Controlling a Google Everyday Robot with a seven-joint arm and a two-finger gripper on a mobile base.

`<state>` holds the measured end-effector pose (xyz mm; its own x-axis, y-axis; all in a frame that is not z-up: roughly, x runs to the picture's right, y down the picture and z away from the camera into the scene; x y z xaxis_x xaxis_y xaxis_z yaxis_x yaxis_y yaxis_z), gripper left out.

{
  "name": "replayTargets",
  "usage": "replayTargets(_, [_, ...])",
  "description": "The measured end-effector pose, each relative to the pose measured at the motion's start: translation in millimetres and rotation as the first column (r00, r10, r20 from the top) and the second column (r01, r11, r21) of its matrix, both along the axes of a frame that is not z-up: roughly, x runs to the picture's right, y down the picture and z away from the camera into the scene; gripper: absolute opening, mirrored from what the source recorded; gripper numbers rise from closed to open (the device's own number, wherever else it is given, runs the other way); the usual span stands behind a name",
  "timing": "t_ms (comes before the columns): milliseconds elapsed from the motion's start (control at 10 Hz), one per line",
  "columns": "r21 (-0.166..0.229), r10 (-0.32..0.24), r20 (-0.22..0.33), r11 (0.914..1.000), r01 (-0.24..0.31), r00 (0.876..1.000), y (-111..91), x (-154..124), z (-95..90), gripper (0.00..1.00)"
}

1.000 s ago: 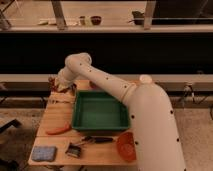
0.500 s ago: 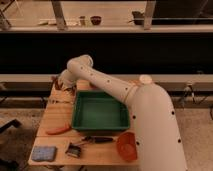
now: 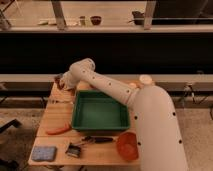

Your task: Place grapes in metal cup

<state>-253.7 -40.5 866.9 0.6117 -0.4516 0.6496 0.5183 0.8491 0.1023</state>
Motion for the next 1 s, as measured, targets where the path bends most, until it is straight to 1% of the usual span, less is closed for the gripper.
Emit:
replayTargets(100, [0.012,0.002,-0.006,0.9999,-0.002,1.000,-13,4,-8.4,0.00])
replayTargets(300, [0.013,0.002,-0.006,0.9999,-0.002,1.000,-17,4,-10.3,0.00])
replayTargets(600, [0.015,0.007,0.008,0.9999,-0.007,1.000,-7,-3,6.7,0.00])
replayTargets(700, [0.020,0.006,0.015,0.9998,-0.006,1.000,-7,-8,11.1,0.00])
replayTargets(1000, [0.042,-0.008,0.011,0.9991,0.008,1.000,-15,-13,12.9,0.00])
